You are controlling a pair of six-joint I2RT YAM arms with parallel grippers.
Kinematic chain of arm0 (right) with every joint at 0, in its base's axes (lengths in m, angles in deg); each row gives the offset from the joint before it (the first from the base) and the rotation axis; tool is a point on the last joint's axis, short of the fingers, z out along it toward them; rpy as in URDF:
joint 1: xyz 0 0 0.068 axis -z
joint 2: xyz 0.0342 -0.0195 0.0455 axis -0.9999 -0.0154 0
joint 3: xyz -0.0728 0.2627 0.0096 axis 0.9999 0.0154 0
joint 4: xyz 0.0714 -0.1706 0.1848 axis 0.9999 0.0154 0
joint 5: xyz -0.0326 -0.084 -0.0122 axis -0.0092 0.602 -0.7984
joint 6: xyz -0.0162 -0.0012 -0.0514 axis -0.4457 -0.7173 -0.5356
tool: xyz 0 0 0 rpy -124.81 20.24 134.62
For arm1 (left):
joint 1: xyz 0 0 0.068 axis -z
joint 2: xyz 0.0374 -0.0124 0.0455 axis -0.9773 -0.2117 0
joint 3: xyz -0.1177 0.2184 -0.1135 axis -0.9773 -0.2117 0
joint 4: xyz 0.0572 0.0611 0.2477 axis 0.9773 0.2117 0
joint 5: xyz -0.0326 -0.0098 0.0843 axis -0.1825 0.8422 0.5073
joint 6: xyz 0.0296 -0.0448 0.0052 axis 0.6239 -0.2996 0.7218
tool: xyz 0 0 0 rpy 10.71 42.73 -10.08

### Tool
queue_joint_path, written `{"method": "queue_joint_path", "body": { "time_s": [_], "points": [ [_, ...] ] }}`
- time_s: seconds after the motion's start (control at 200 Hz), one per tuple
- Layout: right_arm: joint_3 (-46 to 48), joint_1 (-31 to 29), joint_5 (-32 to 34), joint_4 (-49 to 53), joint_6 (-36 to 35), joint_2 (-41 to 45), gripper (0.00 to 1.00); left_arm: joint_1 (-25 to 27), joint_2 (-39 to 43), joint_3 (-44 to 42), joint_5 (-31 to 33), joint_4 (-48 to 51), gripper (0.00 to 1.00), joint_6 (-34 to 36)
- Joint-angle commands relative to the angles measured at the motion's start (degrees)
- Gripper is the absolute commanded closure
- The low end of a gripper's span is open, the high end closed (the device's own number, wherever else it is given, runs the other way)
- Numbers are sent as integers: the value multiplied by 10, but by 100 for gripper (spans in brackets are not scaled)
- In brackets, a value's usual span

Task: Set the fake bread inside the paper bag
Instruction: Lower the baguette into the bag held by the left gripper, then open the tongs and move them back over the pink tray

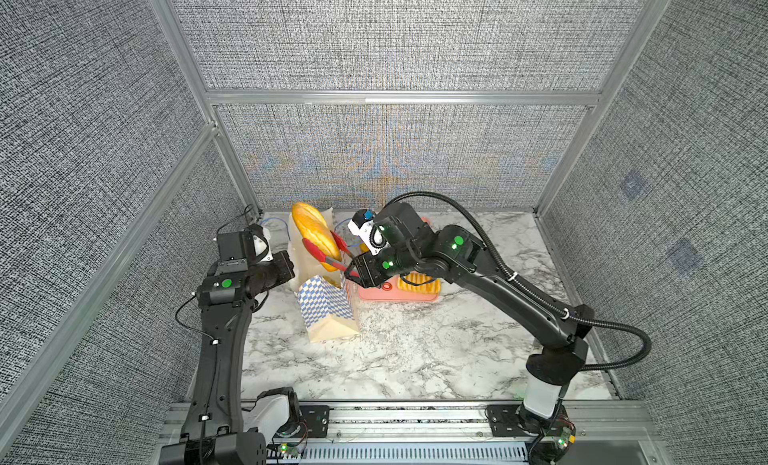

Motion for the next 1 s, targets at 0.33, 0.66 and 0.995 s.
{"method": "queue_joint_path", "body": {
  "time_s": [0.33,0.66,0.995],
  "points": [
    [1,0,15,-8,-10,15,40,-1,1,0,-3,-12,100,-2],
    [5,0,63,3,-26,60,41,-1,-3,7,-6,-12,97,-2],
    [65,26,100,4,-32,126,41,0,-1,21,-4,-5,81,-3]
  ]
}}
